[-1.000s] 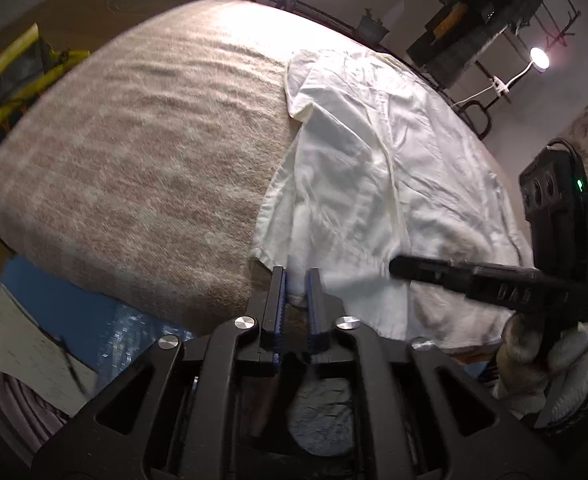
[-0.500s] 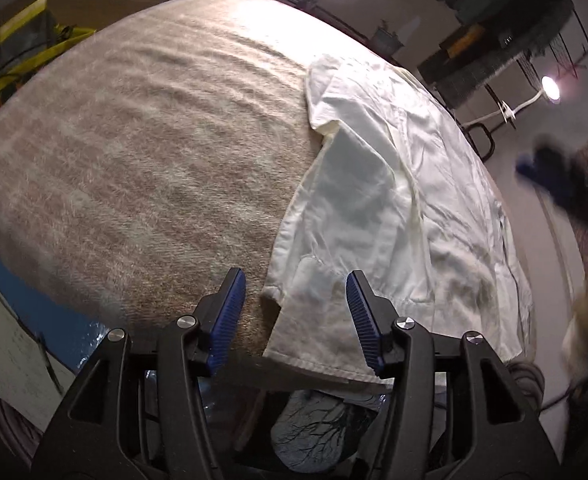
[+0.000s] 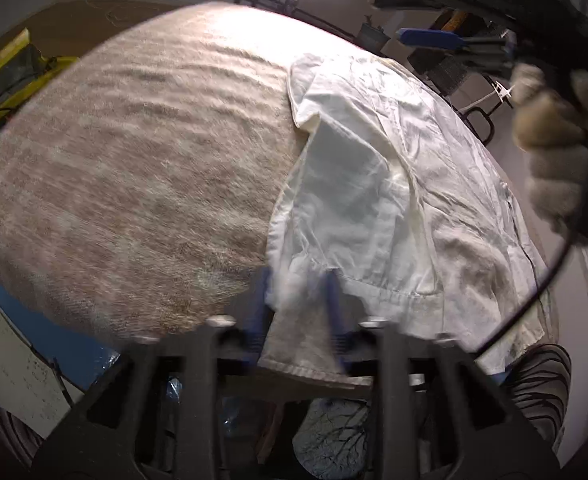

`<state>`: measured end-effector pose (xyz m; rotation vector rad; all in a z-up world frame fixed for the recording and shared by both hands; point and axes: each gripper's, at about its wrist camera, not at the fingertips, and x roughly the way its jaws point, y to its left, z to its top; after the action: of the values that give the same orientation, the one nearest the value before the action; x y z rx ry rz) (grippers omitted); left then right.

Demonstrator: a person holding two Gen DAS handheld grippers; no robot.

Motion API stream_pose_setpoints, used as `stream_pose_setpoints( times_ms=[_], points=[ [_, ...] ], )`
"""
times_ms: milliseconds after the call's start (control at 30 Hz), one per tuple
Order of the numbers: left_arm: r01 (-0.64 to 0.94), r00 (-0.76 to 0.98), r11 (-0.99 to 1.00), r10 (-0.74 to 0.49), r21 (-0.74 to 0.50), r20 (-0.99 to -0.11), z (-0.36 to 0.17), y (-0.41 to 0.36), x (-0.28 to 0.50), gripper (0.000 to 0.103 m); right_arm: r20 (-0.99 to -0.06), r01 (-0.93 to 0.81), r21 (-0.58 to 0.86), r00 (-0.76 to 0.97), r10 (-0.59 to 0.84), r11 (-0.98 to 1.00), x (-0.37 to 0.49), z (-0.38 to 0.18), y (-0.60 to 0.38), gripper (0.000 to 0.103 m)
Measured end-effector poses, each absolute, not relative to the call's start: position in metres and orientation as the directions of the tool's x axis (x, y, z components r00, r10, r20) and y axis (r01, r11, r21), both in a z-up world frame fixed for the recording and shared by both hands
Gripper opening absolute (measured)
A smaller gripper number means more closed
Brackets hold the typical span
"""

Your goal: Fold small clothes

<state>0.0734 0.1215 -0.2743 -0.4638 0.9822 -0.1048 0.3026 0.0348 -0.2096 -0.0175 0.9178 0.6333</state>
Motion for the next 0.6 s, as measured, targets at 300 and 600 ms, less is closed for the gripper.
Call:
stream_pose_setpoints(
  times_ms=[300, 600],
  points=[
    [-0.104, 0.567, 0.775, -0.469, -0.624, -0.677, -0.270, 0.135, 0.077, 0.003, -0.802, -0.435, 0.262, 0.398, 0.445, 0.861, 0.367, -0.241, 0.044, 0.050],
    [-0.061, 0.579, 0.769, -0.492, -0.637, -0.650, -0.257, 0.130, 0.076, 0.003, -0.895, -0.435, 0.189, 0.292, 0.337, 0.880, 0.407, -0.286, 0.103, 0.046]
  ],
)
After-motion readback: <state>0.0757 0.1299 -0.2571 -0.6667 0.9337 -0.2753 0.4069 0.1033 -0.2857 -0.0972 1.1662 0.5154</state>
